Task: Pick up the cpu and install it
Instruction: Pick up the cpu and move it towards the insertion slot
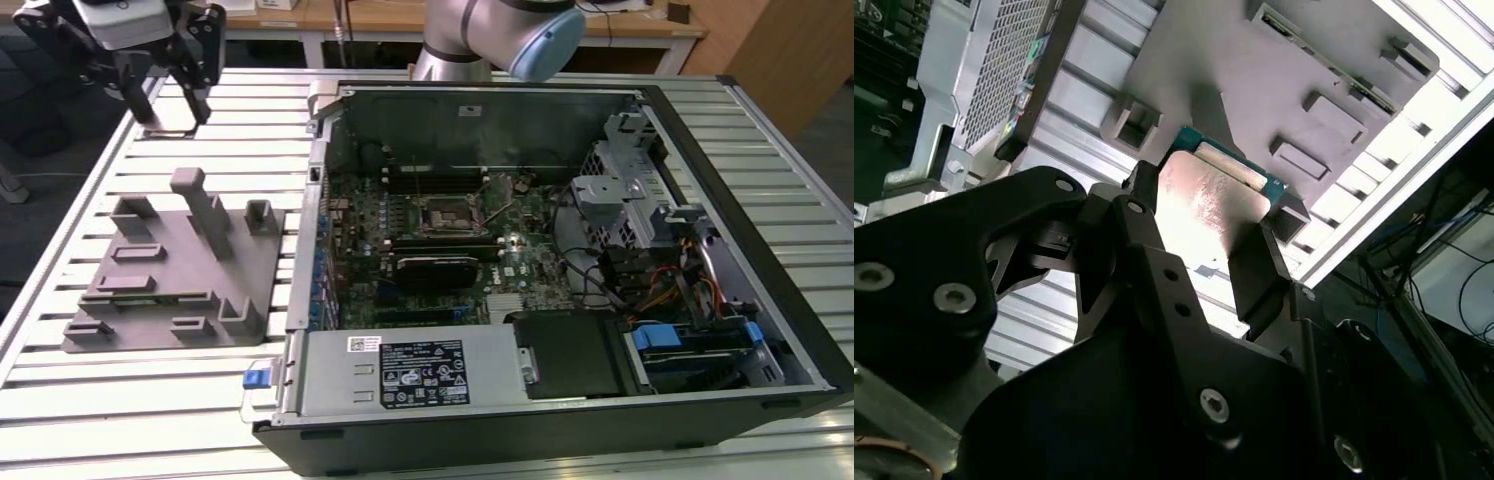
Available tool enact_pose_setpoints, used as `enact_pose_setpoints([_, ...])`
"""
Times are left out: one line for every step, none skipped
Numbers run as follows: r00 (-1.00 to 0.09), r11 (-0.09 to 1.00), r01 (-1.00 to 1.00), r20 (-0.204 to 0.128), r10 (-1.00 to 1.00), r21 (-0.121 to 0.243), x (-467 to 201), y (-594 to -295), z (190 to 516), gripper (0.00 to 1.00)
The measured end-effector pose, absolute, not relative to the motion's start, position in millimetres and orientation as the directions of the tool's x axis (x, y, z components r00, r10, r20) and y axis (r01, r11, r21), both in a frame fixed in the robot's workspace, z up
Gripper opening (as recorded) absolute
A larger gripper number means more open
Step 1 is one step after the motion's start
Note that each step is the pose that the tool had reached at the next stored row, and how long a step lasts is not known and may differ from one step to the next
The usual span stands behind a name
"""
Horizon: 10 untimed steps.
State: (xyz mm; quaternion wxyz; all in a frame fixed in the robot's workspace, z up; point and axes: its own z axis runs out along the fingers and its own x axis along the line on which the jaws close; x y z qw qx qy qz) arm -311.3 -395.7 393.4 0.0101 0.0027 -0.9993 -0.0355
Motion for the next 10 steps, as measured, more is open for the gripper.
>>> enact_pose_setpoints([-1.0, 0.997, -0.005, 0.02, -0.006, 0.071, -309.5, -395.7, 393.4, 0.53])
enact_pose_setpoints([-1.0, 0.997, -0.005, 0.02, -0.006, 0.071, -307.5, -395.6, 393.4, 0.53])
enact_pose_setpoints([-1.0, 0.997, -0.005, 0.02, -0.006, 0.071, -305.8, -395.6, 393.4, 0.53])
enact_pose_setpoints([-1.0, 0.997, -0.005, 0.02, -0.006, 0.071, -304.2, -395.5, 393.4, 0.53])
enact_pose_setpoints([-1.0, 0.997, -0.005, 0.02, -0.006, 0.071, -302.6, -395.4, 393.3, 0.53])
enact_pose_setpoints([-1.0, 0.997, -0.005, 0.02, -0.006, 0.071, -301.1, -395.4, 393.3, 0.53])
enact_pose_setpoints([-1.0, 0.997, -0.005, 0.02, -0.006, 0.071, -299.5, -395.3, 393.3, 0.53])
enact_pose_setpoints([-1.0, 0.997, -0.005, 0.02, -0.006, 0.071, -298.0, -395.3, 393.2, 0.53])
enact_pose_setpoints([-1.0, 0.997, -0.005, 0.02, -0.006, 0.071, -296.4, -395.2, 393.2, 0.53])
enact_pose_setpoints([-1.0, 0.997, -0.005, 0.02, -0.006, 0.071, -294.7, -395.2, 393.2, 0.53])
